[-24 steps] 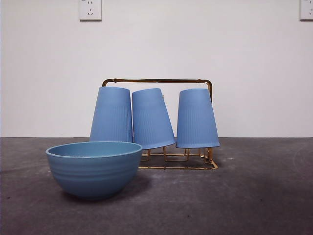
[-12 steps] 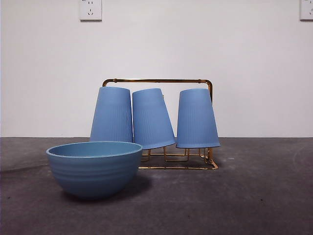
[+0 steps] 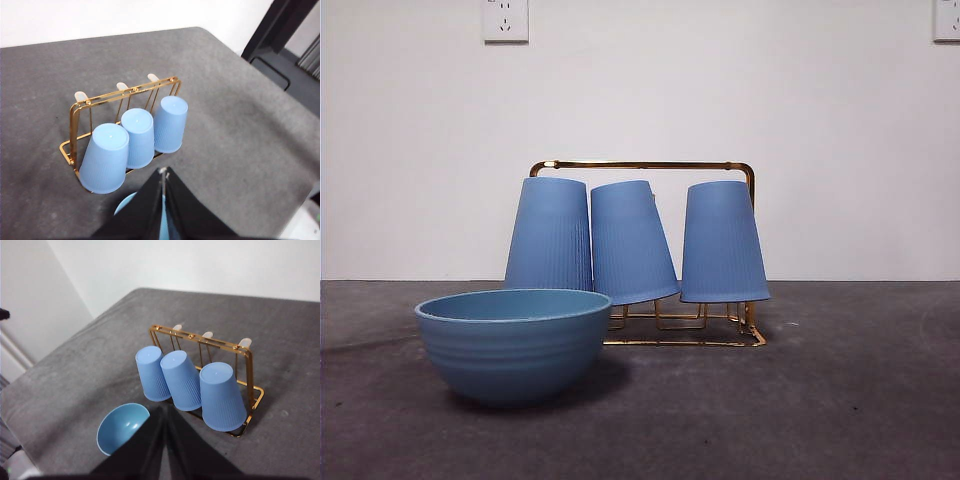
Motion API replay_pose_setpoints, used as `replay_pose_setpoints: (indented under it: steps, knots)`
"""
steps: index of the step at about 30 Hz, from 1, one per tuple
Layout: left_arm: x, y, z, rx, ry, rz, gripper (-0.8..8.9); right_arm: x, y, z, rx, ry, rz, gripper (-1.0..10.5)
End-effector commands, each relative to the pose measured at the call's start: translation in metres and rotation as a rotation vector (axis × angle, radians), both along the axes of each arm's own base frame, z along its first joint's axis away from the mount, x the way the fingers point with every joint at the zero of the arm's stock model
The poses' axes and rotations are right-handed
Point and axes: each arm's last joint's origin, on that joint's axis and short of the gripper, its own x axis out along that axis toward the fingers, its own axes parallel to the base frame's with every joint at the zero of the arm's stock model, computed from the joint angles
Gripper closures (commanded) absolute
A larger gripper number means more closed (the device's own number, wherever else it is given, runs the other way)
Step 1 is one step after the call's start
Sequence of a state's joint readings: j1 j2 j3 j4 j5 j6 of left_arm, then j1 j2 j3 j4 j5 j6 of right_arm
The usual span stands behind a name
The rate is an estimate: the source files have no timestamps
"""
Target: Right arm lift cup from the cupboard, then place it on the right of the bowl
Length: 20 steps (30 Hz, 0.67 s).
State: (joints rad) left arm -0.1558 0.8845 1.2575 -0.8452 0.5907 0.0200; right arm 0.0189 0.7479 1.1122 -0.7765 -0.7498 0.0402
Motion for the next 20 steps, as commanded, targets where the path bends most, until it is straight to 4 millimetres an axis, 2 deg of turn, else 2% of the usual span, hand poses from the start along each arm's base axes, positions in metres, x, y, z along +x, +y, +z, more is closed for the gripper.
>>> replay_pose_setpoints:
  steps: [1,5,8,11,16,18,20]
  knots:
    - [0.0039,-0.0012,0.0024,0.046,-0.046,-0.038,8.03,0.0069,0.0004,0.0014,-0.02,-0.006,0.016,9.3]
    - [0.0052,-0.0014,0.0019,0.047,-0.043,-0.038,8.01,0.0122,0.0004,-0.0005,-0.021,0.012,0.015,9.3]
    - [0.0054,-0.0014,0.0019,0.047,-0.043,-0.038,7.61,0.0126,0.0,-0.0007,-0.03,0.011,-0.001,9.2]
    - [0.0055,-0.0014,0.0018,0.047,-0.043,-0.038,6.32,0.0124,0.0,-0.0007,-0.036,0.006,-0.002,7.7]
    - [0.0057,-0.0015,0.0017,0.04,-0.034,-0.034,2.75,0.0126,0.0,-0.0008,-0.036,0.006,-0.002,4.5]
    - [0.0057,-0.0015,0.0017,0.04,-0.035,-0.034,2.34,0.0125,0.0,-0.0007,-0.036,0.006,-0.002,4.1]
    - [0.0057,-0.0015,0.0018,0.04,-0.035,-0.034,2.34,0.0125,0.0,-0.0007,-0.035,0.007,-0.002,4.1]
